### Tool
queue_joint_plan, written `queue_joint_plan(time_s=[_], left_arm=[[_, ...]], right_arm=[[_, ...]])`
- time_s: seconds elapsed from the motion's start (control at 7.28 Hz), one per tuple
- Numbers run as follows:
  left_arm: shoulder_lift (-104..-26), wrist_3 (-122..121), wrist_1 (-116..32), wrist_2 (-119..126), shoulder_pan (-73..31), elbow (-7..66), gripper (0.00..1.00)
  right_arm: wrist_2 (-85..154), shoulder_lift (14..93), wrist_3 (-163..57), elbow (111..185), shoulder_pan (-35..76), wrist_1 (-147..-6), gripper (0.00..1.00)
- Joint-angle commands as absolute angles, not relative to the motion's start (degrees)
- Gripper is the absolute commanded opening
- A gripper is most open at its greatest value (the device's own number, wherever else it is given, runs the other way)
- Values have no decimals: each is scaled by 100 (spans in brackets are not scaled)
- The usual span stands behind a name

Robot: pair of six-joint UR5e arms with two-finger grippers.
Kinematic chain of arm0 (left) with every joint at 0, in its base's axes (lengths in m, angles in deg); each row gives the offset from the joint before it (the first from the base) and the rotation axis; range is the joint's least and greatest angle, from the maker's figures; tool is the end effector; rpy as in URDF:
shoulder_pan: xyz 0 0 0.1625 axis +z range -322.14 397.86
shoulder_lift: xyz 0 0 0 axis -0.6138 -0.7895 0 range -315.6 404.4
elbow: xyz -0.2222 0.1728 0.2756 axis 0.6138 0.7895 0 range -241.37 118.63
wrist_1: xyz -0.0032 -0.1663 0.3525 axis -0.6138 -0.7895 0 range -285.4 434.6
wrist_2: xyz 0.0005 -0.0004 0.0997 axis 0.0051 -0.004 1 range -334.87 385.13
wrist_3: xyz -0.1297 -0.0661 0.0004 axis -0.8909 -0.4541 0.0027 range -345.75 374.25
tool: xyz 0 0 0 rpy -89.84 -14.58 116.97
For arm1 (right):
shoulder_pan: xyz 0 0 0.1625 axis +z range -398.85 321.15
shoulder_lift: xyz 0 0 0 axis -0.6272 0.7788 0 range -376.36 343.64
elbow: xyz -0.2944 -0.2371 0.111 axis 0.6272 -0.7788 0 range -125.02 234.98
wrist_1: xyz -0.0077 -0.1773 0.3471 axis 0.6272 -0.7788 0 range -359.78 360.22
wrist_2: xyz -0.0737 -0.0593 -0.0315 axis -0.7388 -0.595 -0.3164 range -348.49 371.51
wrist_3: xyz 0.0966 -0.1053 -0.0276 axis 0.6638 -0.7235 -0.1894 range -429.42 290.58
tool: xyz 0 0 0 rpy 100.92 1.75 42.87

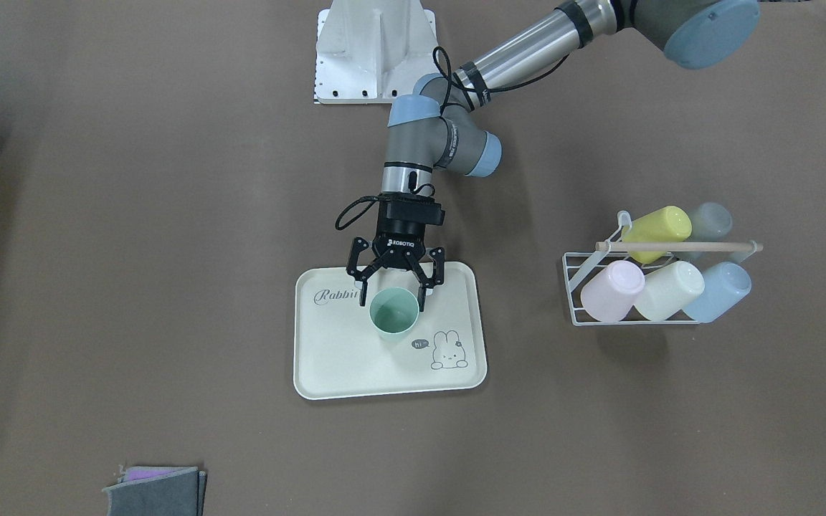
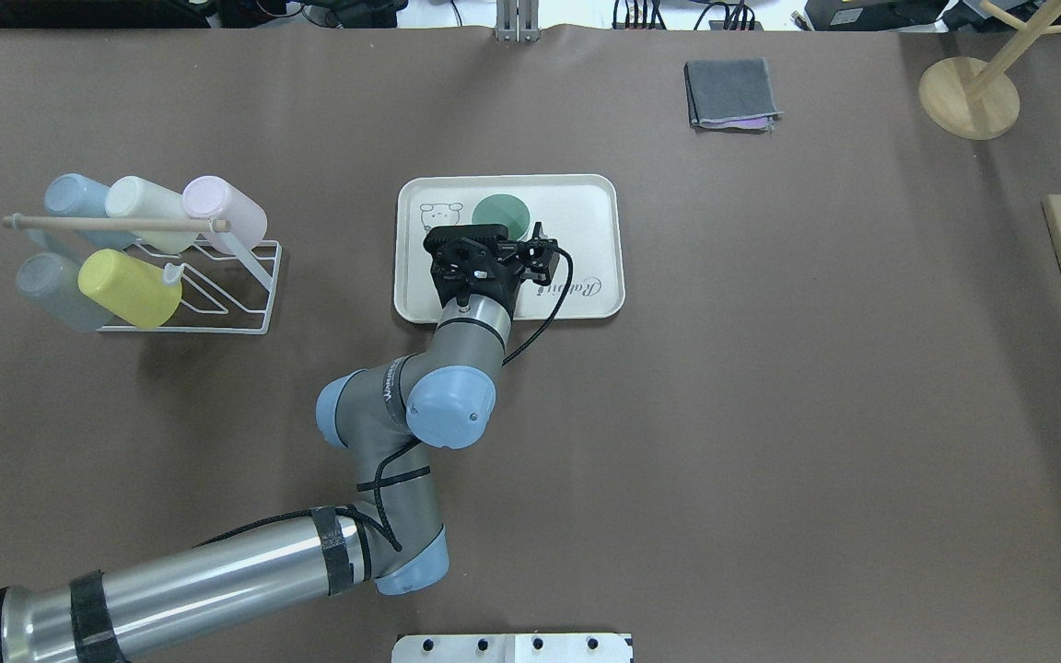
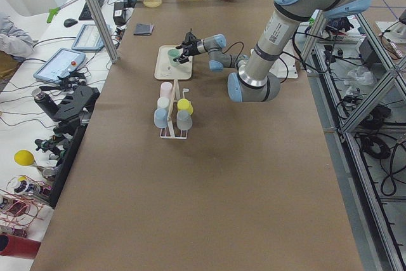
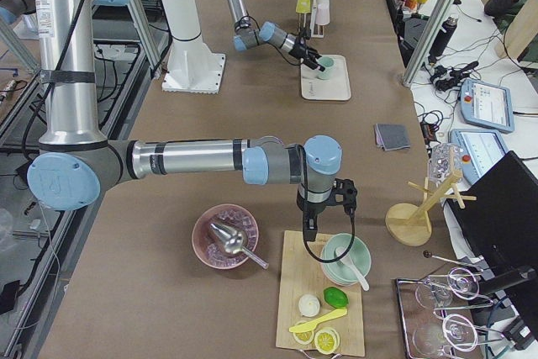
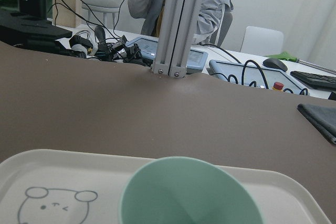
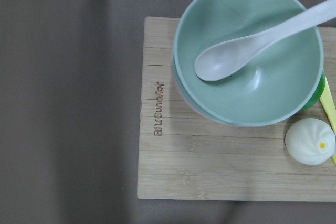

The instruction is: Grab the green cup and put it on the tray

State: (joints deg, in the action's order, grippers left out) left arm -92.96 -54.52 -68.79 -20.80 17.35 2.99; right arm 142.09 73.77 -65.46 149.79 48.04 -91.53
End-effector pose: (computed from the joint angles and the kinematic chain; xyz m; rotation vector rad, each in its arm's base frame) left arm 0.6266 -0.4848 0.2243 1.0527 0.9268 -0.4922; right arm 0.0130 -0.4709 0.6319 0.0053 -0.7097 -0.0040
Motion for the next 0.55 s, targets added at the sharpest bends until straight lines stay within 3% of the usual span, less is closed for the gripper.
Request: queue_joint_plan(time_s=[0.0,0.41], left_arm=[[-8991,-5089,-6813,-2119,1747,962,98],[-8228,-4239,-6308,-2871,1538,2558,98]], right_arm=[[14177,7478,-6555,14972,4799,-9101,100],[14203,7496,-6555,14885,4799,-9092,100]])
